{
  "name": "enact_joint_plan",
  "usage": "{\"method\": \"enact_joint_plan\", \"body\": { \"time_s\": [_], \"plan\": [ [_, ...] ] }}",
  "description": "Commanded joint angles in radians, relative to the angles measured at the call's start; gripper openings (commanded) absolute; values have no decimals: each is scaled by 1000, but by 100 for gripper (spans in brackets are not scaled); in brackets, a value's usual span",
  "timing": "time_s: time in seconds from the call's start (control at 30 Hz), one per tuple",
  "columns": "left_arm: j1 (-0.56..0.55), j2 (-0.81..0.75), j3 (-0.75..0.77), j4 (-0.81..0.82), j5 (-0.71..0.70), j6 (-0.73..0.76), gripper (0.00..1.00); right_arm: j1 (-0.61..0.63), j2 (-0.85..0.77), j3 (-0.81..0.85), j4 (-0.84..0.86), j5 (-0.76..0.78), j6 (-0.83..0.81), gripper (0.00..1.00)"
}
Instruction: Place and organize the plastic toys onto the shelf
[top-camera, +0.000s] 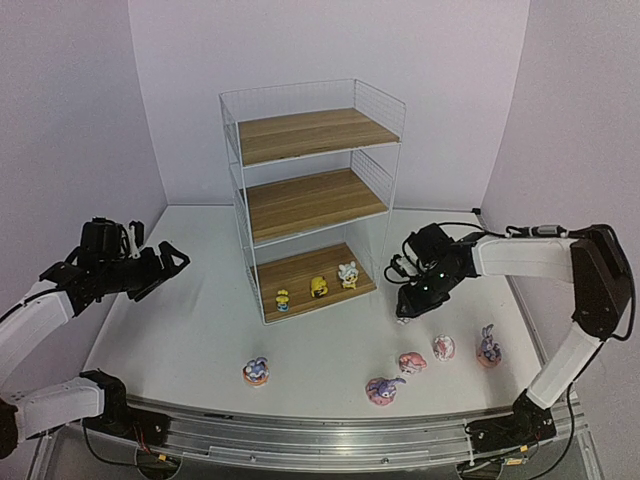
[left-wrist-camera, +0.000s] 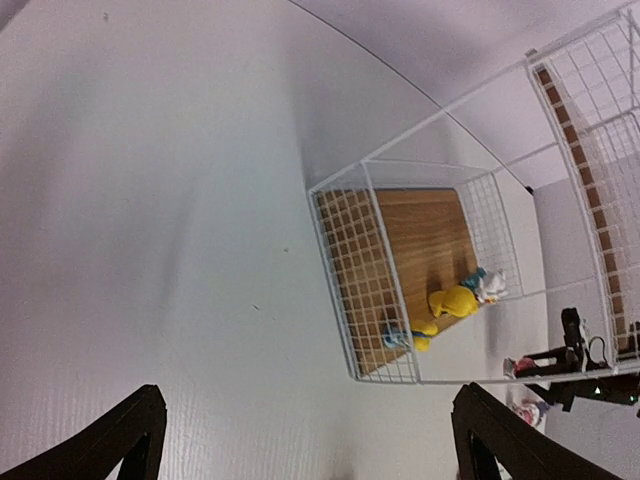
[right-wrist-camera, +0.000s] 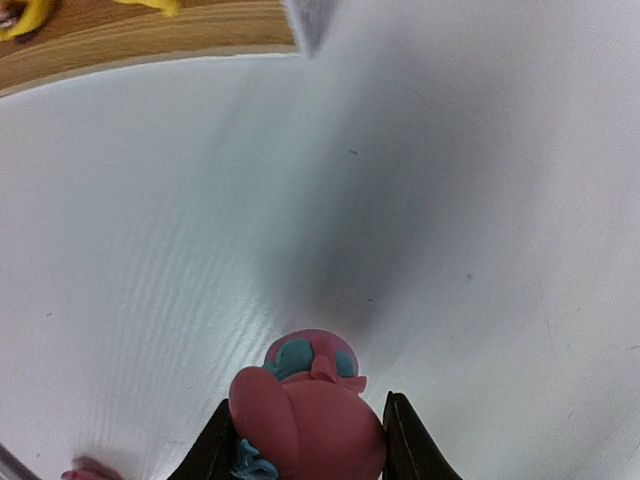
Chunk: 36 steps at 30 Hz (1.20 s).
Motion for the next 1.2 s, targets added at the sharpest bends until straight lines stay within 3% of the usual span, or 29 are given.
{"method": "enact_joint_plan", "body": {
  "time_s": [0.0,0.13,0.23,0.43,0.57,0.77,0.93,1.17],
  "plan": [
    [0,-40,23,35,315,-7,100,21,-178,1,11,-347,-149,0],
    [-12,-59,-68,195,638,-53,100,183,-258,6,26,-479,-276,0],
    [-82,-61,-181,383,756,-129,100,273,-266,43,49,-585,-309,0],
    [-388,-65,-283,801,763,-261,100,342,-247,77,213,-763,-292,0],
    [-522,22,-273,959,708,-277,100,371,-226,99,289,-779,-273,0],
    [-696,289,-114,1018,693,-192,98,409,-181,151,350,-805,-248,0],
    [-727,365,-50,1059,709,-165,92,422,-182,156,363,-806,-243,0],
    [-742,424,3,1034,746,-140,71,430,-179,161,366,-780,-241,0]
  ]
}}
